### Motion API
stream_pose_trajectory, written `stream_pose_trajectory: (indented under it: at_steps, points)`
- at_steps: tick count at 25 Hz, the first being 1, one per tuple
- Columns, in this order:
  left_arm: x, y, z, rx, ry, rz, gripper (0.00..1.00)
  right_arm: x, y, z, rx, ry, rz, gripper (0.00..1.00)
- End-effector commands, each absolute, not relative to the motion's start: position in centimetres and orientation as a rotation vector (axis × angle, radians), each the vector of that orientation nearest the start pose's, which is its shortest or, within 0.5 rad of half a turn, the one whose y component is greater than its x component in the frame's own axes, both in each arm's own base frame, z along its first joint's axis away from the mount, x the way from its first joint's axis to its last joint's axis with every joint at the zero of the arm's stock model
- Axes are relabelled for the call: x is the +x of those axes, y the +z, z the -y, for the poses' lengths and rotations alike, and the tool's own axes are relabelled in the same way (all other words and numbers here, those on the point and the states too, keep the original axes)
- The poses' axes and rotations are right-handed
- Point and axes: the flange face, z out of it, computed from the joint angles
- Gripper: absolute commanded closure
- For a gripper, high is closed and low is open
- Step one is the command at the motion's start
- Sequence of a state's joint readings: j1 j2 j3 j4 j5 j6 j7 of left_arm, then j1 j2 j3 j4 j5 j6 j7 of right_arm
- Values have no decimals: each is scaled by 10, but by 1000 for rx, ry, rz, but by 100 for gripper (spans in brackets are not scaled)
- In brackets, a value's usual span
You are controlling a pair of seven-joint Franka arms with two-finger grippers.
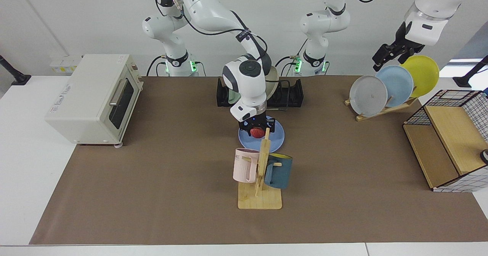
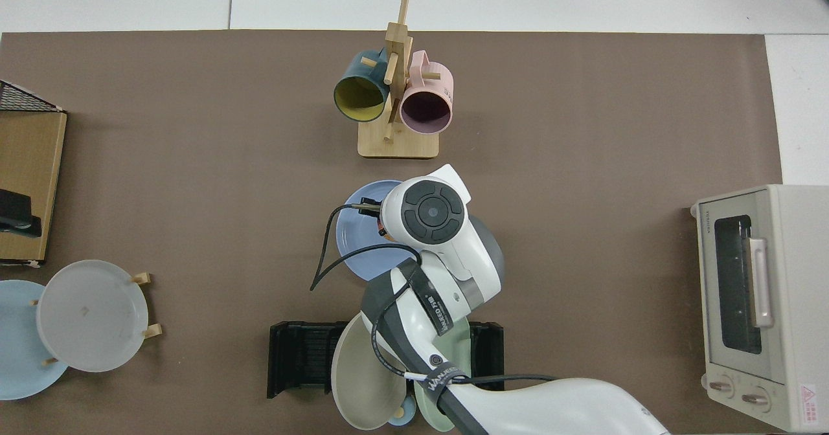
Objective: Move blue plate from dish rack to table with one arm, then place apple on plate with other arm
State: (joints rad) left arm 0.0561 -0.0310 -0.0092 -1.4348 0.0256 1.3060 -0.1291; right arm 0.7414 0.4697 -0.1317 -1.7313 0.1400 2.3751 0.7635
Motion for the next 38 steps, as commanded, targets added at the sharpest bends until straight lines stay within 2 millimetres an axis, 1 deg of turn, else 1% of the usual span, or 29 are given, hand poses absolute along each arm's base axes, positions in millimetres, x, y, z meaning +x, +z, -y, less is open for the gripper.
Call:
stream_pose_trajectory:
  at_steps: [1,2,3,4,5,6,7,8,9,10,13,15,16,18,20,22,24,27,28,29,32,35,36,38]
  points:
    - [497,681,-21,-3118,172,232,0,550,319,-400,-2922,-104,-428,100]
    - [497,681,-23,-3118,172,237,0,548,314,-400,-2922,-87,-435,98]
    - [496,681,-23,-3118,170,240,0,548,310,-398,-2923,-75,-443,89]
    - [497,681,-25,-3118,173,244,0,547,308,-397,-2925,-68,-445,84]
    - [496,681,-24,-3118,170,240,0,546,306,-396,-2929,-62,-446,80]
    - [496,681,-26,-3115,172,245,0,545,305,-396,-2931,-58,-446,69]
    - [495,678,-27,-3114,179,250,0,545,304,-395,-2932,-55,-451,35]
    - [493,677,-28,-3114,182,250,0,545,304,-395,-2933,-53,-451,4]
    - [493,675,-27,-3116,170,247,0,543,304,-396,-2936,-47,-449,0]
    - [495,671,-25,-3117,158,237,0,543,304,-396,-2938,-41,-451,0]
    - [504,640,-20,-3117,170,217,0,541,309,-399,-2945,-26,-444,0]
    - [512,628,-25,-3126,111,235,0,540,316,-400,-2946,-17,-443,0]
    - [516,627,-27,-3129,77,243,0,541,319,-398,-2947,-14,-443,0]
    - [524,628,-28,-3164,11,255,0,544,337,-397,-2950,-19,-434,0]
    - [525,628,-27,-3171,-1,239,0,548,349,-391,-2967,-2,-429,0]
    - [525,628,-23,-3172,4,225,0,550,361,-385,-2975,0,-432,0]
    - [525,627,-11,-3179,9,191,0,554,370,-374,-3001,-20,-432,0]
    - [525,629,5,-3179,13,149,0,565,398,-349,-3014,-101,-413,0]
    - [524,628,10,-3179,23,137,0,570,409,-336,-3015,-119,-398,0]
    - [523,627,11,-3178,37,134,0,575,418,-321,-3021,-117,-375,0]
    - [521,627,10,-3173,54,136,0,585,446,-273,-3038,-85,-276,0]
    - [521,629,3,-3168,49,155,0,599,471,-216,-3029,-107,-247,0]
    - [520,633,2,-3168,36,160,0,603,476,-199,-3032,-112,-242,0]
    - [518,640,-3,-3169,14,174,0,606,480,-177,-3044,-99,-195,0]
